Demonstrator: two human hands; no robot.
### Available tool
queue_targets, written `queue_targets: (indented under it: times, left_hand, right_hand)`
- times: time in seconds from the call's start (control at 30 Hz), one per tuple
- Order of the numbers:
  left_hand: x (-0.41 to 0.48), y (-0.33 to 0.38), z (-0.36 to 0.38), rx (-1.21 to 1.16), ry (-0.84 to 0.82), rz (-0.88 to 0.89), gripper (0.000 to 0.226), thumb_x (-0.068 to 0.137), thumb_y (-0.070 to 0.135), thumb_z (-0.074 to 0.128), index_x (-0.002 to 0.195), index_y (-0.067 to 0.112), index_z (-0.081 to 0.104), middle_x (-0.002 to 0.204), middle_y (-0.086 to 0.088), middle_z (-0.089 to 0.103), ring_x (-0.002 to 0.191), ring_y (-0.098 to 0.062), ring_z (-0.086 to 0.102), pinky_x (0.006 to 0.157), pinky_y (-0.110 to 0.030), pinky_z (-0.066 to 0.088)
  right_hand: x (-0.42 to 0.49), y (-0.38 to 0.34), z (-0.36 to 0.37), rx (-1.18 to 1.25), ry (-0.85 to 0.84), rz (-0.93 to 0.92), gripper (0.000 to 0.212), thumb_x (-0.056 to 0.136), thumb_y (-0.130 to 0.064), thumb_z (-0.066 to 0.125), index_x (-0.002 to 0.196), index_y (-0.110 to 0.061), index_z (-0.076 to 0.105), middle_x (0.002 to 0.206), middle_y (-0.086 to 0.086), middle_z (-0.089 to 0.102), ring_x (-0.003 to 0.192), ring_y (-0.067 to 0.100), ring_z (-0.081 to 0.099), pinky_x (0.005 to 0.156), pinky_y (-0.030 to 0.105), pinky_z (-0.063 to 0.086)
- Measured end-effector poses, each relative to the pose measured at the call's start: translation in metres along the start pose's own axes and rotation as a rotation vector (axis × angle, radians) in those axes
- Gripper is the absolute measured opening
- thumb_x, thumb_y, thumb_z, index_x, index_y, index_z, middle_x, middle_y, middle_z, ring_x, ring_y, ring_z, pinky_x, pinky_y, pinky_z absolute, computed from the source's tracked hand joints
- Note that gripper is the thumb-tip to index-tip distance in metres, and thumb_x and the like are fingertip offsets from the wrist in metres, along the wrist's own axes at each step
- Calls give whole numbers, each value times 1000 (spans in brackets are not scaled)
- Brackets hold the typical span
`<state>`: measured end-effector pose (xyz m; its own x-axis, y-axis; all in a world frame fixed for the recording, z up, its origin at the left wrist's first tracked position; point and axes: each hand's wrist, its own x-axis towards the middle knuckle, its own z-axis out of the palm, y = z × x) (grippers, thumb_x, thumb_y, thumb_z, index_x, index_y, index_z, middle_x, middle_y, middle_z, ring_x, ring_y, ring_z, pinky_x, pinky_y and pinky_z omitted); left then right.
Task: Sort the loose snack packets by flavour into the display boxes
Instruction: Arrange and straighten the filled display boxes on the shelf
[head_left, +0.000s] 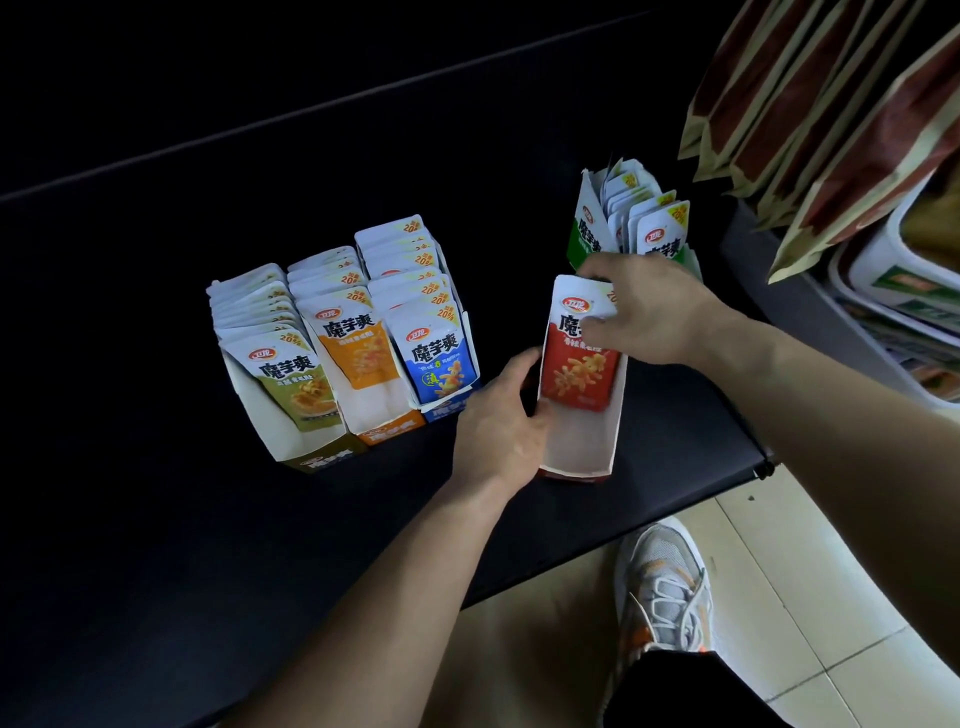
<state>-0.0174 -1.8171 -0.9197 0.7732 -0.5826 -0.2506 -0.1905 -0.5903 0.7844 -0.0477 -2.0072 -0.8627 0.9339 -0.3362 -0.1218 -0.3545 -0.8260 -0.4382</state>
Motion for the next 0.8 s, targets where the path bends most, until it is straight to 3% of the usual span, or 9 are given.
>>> queue_targets:
  times: [0.13,0.27,0.33,0.47,0.57,0.67,0.73,0.8]
  left_hand:
    - [1,1,2,-11,-8,19,57,95,24,61,147,40,43,132,5,62,123,-13,55,92,-20,39]
    - [2,1,3,-11,-39,24,59,97,25,60,149,43,39,135,7,61,127,-12,54,94,-20,42]
    - [2,2,4,-9,-38,27,58,97,26,60,149,43,39,135,7,61,126,-13,55,92,-19,42]
    - [2,4,4,-9,-39,35,57,99,25,58,150,40,39,135,7,60,125,-10,55,82,-9,37]
    - [3,3,3,-1,-48,19,59,99,27,59,151,40,35,135,7,60,123,-13,56,88,-18,39]
    - [2,4,-1,15,-46,-10,65,98,31,61,154,37,30,136,9,60,120,-13,58,94,-24,43]
    - [-1,3,-8,22,-40,-25,66,97,33,61,155,35,29,136,12,59,117,-9,57,96,-25,44]
    - [-8,1,-18,35,-24,-29,63,98,33,59,155,34,32,135,14,59,106,-3,55,91,-21,43]
  right_hand:
    - [0,9,12,-75,13,-20,32,86,-22,64,117,-25,57,96,2,68,90,26,63,74,36,52]
    - [-2,16,26,-272,276,-114,46,79,-17,67,125,-18,61,116,10,55,108,34,50,87,46,49]
    - [-2,18,28,-280,342,-77,55,79,-17,68,132,-17,56,123,13,50,113,37,48,89,48,47]
    - [0,22,34,-191,160,-4,65,88,-20,62,147,-24,36,134,8,44,123,33,44,91,45,46]
    - [-8,19,32,-82,277,9,73,86,-21,65,150,-21,31,136,10,39,125,33,44,89,42,47]
    - [-29,15,35,64,504,129,62,89,-28,64,142,-13,37,132,12,44,119,34,50,86,43,49]
    - [-46,11,47,207,493,268,53,92,-33,62,135,-11,40,129,12,46,111,37,55,81,42,47]
    - [-57,4,62,302,346,392,53,93,-39,60,134,-14,38,132,10,47,110,37,56,79,39,41]
